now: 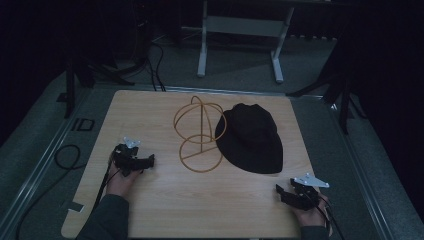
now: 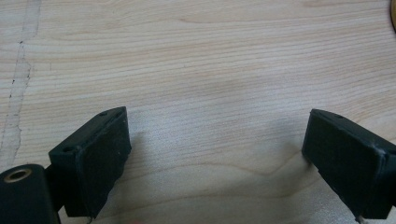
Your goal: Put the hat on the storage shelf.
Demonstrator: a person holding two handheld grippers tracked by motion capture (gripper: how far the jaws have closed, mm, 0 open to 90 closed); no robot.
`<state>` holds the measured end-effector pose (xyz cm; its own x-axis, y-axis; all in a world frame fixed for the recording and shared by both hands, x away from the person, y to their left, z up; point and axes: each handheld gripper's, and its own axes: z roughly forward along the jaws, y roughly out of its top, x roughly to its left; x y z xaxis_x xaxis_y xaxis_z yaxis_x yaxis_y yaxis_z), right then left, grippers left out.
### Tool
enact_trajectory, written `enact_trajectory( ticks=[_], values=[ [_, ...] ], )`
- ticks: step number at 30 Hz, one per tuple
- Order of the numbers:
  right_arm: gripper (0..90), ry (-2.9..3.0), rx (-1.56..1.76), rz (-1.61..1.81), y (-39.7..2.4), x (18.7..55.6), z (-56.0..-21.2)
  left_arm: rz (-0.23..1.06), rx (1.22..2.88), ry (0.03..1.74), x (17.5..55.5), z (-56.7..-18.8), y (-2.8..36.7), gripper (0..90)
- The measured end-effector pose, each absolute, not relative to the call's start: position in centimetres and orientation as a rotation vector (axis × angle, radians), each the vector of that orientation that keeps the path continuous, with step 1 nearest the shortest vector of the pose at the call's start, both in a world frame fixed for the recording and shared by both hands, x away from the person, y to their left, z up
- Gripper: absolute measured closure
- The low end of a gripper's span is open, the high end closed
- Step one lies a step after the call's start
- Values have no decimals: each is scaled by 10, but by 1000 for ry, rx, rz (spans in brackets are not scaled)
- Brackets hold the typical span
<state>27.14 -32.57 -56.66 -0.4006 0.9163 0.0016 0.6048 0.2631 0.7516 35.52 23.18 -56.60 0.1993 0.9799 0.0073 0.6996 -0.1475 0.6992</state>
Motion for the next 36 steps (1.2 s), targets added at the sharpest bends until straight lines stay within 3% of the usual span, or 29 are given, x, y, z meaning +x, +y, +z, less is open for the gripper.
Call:
enact_trajectory(
  ticks=[9,15,36],
  values=[
    [327,2169,1369,920,-327,277,-562,644,1915,1560,355,-566,232,81],
    [427,2279,1378,886,-335,288,-553,644,1914,1561,355,-566,232,81],
    [373,2512,1241,703,-313,332,-497,643,1913,1562,355,-566,232,81]
  ],
)
